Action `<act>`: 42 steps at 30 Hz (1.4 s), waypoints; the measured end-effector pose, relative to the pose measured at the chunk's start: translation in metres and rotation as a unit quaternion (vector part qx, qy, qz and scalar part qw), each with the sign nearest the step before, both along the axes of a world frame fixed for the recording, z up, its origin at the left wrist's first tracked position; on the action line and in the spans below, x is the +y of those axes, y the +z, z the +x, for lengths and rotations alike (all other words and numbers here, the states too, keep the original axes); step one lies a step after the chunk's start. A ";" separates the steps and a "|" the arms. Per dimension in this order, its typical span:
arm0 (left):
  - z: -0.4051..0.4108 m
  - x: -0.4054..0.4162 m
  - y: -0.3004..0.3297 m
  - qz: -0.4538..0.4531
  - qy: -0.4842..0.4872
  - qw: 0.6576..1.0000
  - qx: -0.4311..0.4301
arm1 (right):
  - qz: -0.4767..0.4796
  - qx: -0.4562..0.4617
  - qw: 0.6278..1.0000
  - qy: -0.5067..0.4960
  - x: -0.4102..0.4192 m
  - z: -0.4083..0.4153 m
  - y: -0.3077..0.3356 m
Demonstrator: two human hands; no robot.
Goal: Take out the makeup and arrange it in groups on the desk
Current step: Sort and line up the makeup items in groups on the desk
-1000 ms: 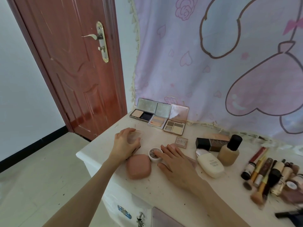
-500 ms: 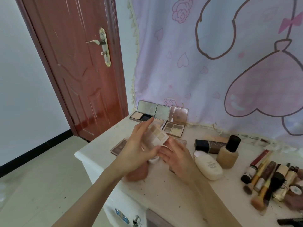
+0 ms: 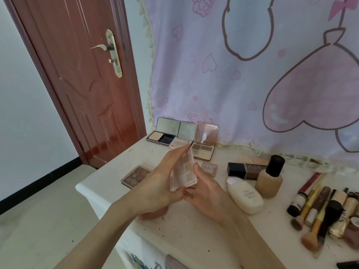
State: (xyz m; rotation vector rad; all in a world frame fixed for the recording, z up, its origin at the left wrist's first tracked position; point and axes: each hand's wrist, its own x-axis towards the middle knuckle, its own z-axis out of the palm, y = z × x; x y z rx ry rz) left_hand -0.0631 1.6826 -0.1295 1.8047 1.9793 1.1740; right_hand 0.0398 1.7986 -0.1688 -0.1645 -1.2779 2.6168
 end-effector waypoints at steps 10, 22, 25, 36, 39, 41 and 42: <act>0.002 0.001 0.011 -0.014 0.017 0.999 0.031 | -0.038 0.068 0.997 0.004 0.000 -0.003 -0.006; -0.003 -0.002 0.016 -0.027 0.001 0.999 -0.017 | -0.039 0.078 0.996 0.019 -0.002 -0.001 -0.002; -0.006 -0.004 0.017 -0.019 0.001 1.000 -0.022 | -0.046 0.073 0.996 0.019 -0.001 0.000 0.001; -0.022 -0.008 0.021 0.005 -0.036 0.987 -0.158 | -0.118 0.076 0.990 0.011 0.003 -0.001 0.002; -0.025 -0.009 0.024 0.046 0.014 0.985 -0.167 | -0.134 0.050 0.989 -0.038 0.003 -0.003 0.004; -0.027 -0.009 0.021 0.079 0.092 0.982 -0.147 | -0.144 0.022 0.987 -0.073 0.000 -0.005 0.006; -0.030 -0.007 0.019 0.095 0.124 0.975 -0.160 | -0.144 0.009 0.986 -0.087 -0.001 -0.006 0.006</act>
